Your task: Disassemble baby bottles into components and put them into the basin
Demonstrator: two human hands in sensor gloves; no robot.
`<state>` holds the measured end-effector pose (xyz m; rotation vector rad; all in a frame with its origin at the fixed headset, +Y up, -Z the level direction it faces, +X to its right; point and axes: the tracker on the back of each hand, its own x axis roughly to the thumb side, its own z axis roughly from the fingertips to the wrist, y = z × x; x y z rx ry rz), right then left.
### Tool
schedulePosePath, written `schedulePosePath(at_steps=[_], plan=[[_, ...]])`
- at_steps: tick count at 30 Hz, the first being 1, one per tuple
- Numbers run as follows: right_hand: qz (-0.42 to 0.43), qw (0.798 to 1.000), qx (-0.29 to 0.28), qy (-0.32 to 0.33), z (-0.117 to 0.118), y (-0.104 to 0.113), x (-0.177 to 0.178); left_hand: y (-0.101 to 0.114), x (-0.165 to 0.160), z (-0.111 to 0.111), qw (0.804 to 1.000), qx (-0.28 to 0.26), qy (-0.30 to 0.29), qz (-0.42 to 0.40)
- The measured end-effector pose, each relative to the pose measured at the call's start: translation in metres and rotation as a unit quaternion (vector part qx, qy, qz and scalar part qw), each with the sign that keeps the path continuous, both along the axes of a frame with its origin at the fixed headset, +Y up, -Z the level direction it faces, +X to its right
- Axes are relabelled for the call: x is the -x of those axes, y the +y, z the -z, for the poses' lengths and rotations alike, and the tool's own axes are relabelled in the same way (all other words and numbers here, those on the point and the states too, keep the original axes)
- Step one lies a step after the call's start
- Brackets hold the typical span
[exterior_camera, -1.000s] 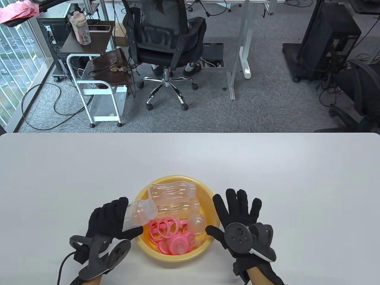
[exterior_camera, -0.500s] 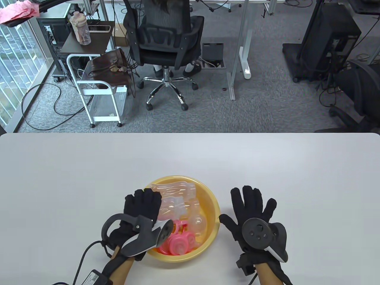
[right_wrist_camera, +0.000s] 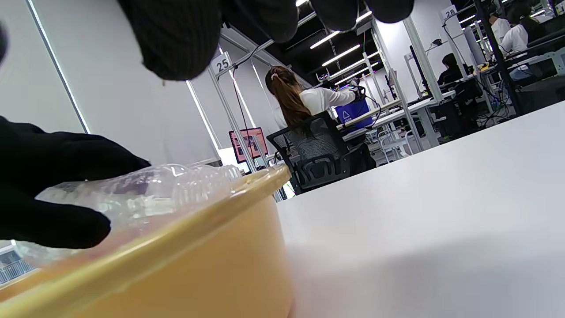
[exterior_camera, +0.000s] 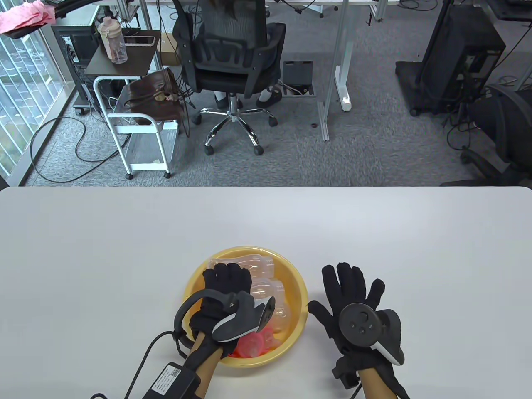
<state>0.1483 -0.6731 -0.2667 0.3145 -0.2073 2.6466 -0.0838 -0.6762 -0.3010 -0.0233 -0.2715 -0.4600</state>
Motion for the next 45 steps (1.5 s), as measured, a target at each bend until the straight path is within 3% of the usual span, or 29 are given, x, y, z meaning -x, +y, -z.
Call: schedulePosePath(at_steps=[9, 15, 27, 35, 39, 42, 43, 45], plan=[[-0.012, 1.000, -0.004, 0.002, 0.001, -0.003, 0.003, 0.003, 0.005, -0.002, 1.000, 0.008, -0.011, -0.011], [-0.017, 1.000, -0.004, 0.002, 0.001, -0.004, 0.004, 0.018, 0.018, -0.008, 0.999, -0.028, -0.029, -0.014], [-0.059, 0.998, -0.006, 0.014, 0.000, -0.009, 0.013, 0.042, 0.075, -0.028, 0.996, -0.073, -0.016, -0.047], [-0.093, 0.995, -0.009, 0.043, -0.001, -0.013, 0.025, 0.027, 0.127, -0.037, 0.989, -0.075, 0.017, -0.124], [-0.109, 0.992, -0.017, 0.069, -0.002, -0.013, 0.034, 0.017, 0.136, -0.042, 0.979, -0.088, 0.021, -0.180], [-0.113, 0.990, -0.023, 0.088, -0.002, -0.013, 0.040, 0.000, 0.138, -0.054, 0.970, -0.146, 0.028, -0.191], [-0.111, 0.989, -0.026, 0.091, -0.003, -0.013, 0.041, -0.003, 0.139, -0.056, 0.965, -0.165, 0.004, -0.205], [-0.117, 0.988, -0.025, 0.100, -0.004, -0.013, 0.043, -0.004, 0.142, -0.059, 0.972, -0.138, 0.001, -0.189]])
